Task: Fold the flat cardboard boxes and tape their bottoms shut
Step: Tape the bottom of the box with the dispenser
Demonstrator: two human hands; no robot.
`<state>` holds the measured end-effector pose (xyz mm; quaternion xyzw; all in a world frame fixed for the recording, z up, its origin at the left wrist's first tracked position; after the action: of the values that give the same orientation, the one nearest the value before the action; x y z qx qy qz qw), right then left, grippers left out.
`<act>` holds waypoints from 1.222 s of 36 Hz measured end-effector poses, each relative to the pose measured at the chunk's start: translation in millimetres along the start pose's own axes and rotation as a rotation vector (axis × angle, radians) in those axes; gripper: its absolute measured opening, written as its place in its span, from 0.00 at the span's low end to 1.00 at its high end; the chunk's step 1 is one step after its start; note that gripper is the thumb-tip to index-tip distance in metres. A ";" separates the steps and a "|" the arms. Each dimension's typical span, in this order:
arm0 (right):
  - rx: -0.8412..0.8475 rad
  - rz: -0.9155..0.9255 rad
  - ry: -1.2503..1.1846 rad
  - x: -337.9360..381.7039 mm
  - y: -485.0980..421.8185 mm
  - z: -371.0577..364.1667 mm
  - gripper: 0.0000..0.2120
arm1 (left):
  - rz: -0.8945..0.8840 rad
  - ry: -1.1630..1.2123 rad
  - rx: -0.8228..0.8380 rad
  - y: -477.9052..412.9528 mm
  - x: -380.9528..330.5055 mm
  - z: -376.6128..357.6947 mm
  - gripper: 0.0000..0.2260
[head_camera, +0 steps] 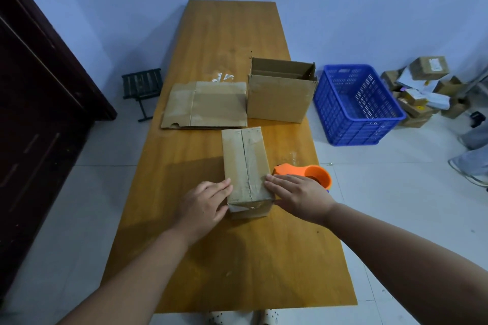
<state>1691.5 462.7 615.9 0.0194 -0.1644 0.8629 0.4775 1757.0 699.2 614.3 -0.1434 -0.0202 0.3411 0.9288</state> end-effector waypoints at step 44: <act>0.056 -0.239 -0.045 12.3 -10.7 -11.1 0.31 | 0.099 0.095 0.122 -1.3 -2.5 -17.0 0.32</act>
<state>1695.0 481.4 610.6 0.0716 -0.1477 0.8033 0.5725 1758.3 692.3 598.5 -0.1037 0.0519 0.3800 0.9177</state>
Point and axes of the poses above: each hand's wrist, its own y-axis away from the middle knuckle, its own z-axis out of the back of the hand, x = y × z, the point moved 3 cm from there along -y, towards the middle knuckle, and after that the axes turned 11 degrees about -y, right-handed, at the moved point
